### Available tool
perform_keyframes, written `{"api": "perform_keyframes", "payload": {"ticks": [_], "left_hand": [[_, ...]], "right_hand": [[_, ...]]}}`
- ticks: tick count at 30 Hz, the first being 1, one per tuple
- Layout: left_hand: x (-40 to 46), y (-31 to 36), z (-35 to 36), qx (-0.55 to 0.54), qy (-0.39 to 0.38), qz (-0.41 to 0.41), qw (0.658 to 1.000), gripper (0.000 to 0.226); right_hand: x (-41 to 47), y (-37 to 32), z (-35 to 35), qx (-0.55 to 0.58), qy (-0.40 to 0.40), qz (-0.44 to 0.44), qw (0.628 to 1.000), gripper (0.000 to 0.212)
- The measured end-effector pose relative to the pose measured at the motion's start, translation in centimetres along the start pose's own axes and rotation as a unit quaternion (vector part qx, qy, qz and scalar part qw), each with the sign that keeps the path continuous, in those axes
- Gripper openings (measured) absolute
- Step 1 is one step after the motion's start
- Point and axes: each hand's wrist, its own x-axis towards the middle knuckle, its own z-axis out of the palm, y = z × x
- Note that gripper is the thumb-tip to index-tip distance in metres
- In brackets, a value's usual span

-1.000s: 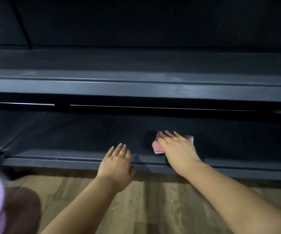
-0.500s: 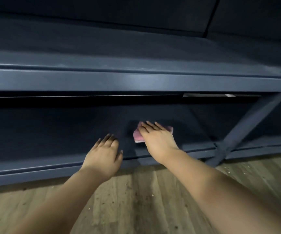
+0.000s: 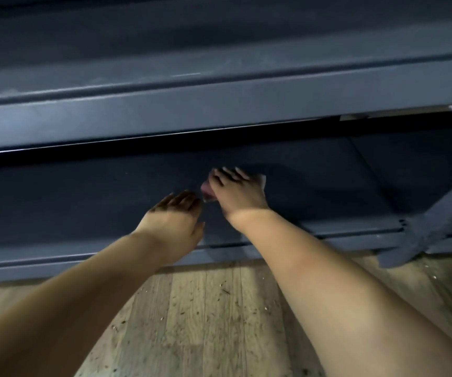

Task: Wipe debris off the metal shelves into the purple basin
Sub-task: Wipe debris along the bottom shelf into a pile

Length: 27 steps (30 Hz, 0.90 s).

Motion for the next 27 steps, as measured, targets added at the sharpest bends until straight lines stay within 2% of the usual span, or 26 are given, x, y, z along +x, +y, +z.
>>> {"api": "perform_keyframes", "payload": {"ticks": [4,8,10,13,15,19,21,23,24,27], "left_hand": [[0.7,-1.0,0.4,0.003,0.007,0.04,0.999,0.055],[1.2,-1.5,2.3,-0.021,0.015,0.083,0.996,0.055],[1.6,-1.8,3.4,-0.045,0.02,0.089,0.995,0.057],[2.3,-2.4,4.8,-0.023,0.039,0.14,0.989,0.059],[2.8,-2.8,5.6,-0.035,0.056,0.162,0.985,0.059],[3.0,-3.4,7.8,-0.047,0.075,0.128,0.988,0.071],[2.8,-3.8,8.7,-0.061,0.085,0.114,0.988,0.087],[3.0,-4.6,9.8,-0.054,0.095,0.117,0.987,0.08],[3.0,-5.0,10.2,-0.062,0.087,0.113,0.988,0.076],[3.2,-5.4,11.1,-0.063,0.117,0.114,0.985,0.076]], "right_hand": [[-0.1,-0.7,-0.2,0.042,0.019,0.096,0.994,0.061],[-1.3,0.2,0.0,0.012,-0.002,0.09,0.996,0.059],[-2.2,0.6,0.4,0.007,0.005,0.142,0.99,0.056],[-3.8,0.8,1.1,-0.012,0.097,0.145,0.985,0.052],[-4.8,2.0,2.2,-0.039,0.112,0.144,0.982,0.051],[-6.2,3.8,5.0,-0.012,0.088,0.18,0.98,0.039],[-6.3,3.9,5.9,-0.004,0.064,0.185,0.981,0.052],[-5.4,4.3,5.5,-0.006,0.08,0.188,0.979,0.066],[-4.9,4.9,4.8,-0.003,0.052,0.189,0.981,0.069],[-4.1,7.5,4.3,0.027,-0.029,0.19,0.981,0.059]]}}
